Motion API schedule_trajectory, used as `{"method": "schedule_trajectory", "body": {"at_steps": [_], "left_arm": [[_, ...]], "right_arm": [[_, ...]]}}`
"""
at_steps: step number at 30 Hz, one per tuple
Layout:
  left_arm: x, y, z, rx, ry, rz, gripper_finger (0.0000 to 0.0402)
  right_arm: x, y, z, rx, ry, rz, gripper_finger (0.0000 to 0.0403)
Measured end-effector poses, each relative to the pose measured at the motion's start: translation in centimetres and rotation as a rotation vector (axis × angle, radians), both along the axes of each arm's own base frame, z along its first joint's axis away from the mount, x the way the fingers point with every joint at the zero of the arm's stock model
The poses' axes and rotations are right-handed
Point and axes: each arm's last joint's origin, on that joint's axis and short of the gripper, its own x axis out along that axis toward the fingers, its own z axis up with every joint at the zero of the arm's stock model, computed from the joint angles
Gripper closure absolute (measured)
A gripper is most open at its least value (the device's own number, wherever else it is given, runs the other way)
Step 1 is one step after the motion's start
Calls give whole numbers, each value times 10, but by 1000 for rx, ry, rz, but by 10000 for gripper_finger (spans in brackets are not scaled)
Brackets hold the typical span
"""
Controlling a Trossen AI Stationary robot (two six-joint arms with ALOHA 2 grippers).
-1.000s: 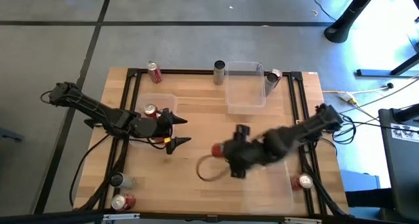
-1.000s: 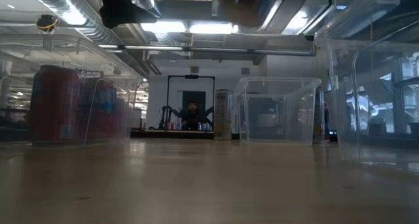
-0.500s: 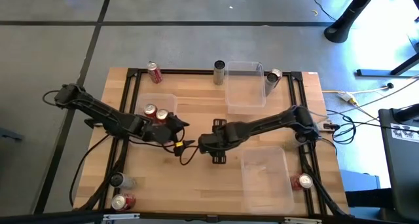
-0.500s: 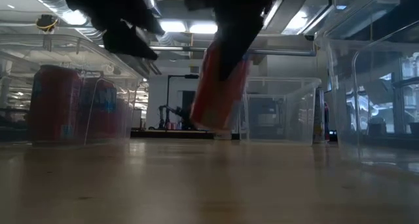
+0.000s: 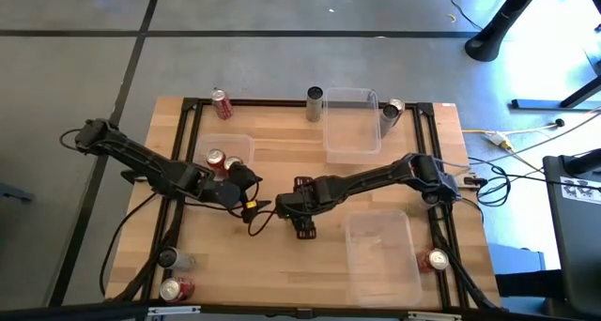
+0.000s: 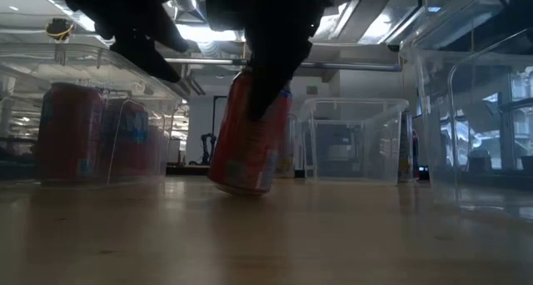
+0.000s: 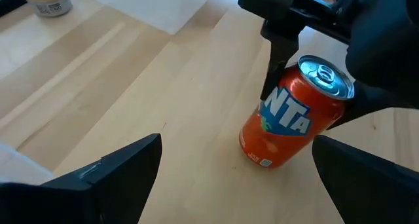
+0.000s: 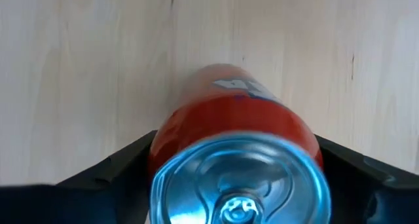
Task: Sort soda cans
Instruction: Put the red soda can into the middle transparent bin
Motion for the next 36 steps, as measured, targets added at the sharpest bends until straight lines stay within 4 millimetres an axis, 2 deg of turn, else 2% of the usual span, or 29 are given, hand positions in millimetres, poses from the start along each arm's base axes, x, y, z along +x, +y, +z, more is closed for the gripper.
{"method": "schedule_trajectory", "body": {"at_steps": [4,12,18,22,25,30,33,36], "left_arm": [[0,0,0,9,4,-10,18],[-1,0,7,-4,43,-18,18],[-15,5,43,12,186,20,18],[-29,10,68,30,275,45,18],[-38,14,76,38,342,45,18],[-45,21,65,67,489,63,18],[-43,22,61,53,483,71,18],[-39,19,64,32,443,57,18]], "right_arm": [[0,0,0,-25,3,-5,49],[5,1,33,-14,-66,9,34],[-17,10,77,-42,-46,31,34],[-31,20,91,-83,-57,15,34],[-36,28,91,-93,-41,20,34],[-41,37,72,-130,18,36,34],[-42,37,59,-164,38,20,34],[-43,37,54,-177,52,41,34]]}}
